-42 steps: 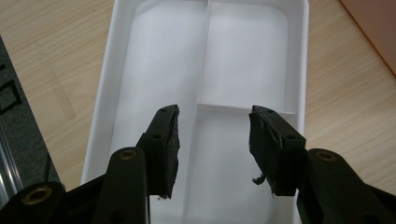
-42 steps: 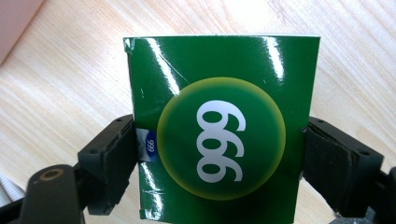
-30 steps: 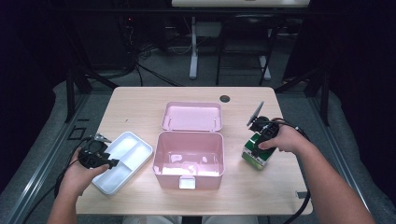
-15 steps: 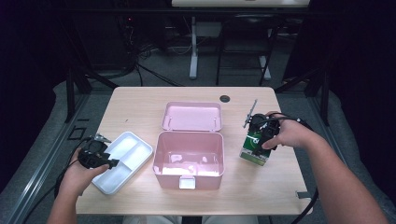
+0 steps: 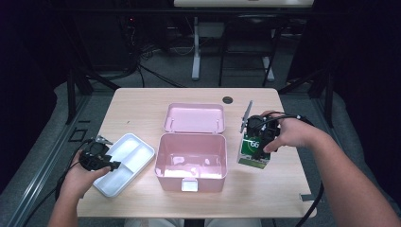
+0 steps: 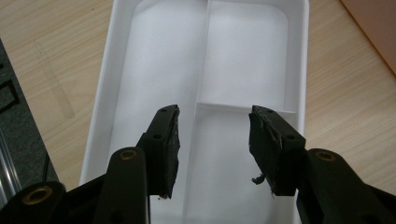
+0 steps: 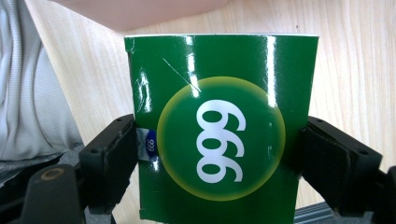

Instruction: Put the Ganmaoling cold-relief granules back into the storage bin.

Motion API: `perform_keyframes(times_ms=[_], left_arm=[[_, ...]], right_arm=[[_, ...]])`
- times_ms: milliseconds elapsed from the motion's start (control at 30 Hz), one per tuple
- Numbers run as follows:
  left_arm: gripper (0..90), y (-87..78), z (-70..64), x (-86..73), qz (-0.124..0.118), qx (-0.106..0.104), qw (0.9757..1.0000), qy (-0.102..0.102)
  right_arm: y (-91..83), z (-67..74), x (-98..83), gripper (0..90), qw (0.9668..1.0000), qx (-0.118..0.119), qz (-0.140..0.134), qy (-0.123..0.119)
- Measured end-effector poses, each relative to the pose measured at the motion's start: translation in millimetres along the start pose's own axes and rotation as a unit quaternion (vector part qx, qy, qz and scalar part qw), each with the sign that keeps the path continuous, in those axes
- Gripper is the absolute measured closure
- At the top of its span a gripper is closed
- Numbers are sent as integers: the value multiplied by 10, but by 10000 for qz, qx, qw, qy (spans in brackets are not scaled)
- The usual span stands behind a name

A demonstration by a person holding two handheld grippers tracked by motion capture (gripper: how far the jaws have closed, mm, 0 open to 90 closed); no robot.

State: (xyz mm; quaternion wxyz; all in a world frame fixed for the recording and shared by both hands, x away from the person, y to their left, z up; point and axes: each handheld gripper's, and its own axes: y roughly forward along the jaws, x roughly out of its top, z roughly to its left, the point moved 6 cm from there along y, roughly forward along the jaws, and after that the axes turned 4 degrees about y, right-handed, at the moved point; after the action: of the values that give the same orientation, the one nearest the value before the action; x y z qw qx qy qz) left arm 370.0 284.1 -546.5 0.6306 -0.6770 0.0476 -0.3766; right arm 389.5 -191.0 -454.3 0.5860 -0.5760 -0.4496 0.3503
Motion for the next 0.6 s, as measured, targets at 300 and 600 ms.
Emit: perform_keyframes(times_ms=[300,600], left_arm=[[527,-5,6,-2,-4,4,10000,1],[528,-8,4,-1,-10,-8,10000,0]], right_arm=[[-128,65,124,172,9999,36,15,-148],[-254,164,366,172,9995,111,-6,-281]])
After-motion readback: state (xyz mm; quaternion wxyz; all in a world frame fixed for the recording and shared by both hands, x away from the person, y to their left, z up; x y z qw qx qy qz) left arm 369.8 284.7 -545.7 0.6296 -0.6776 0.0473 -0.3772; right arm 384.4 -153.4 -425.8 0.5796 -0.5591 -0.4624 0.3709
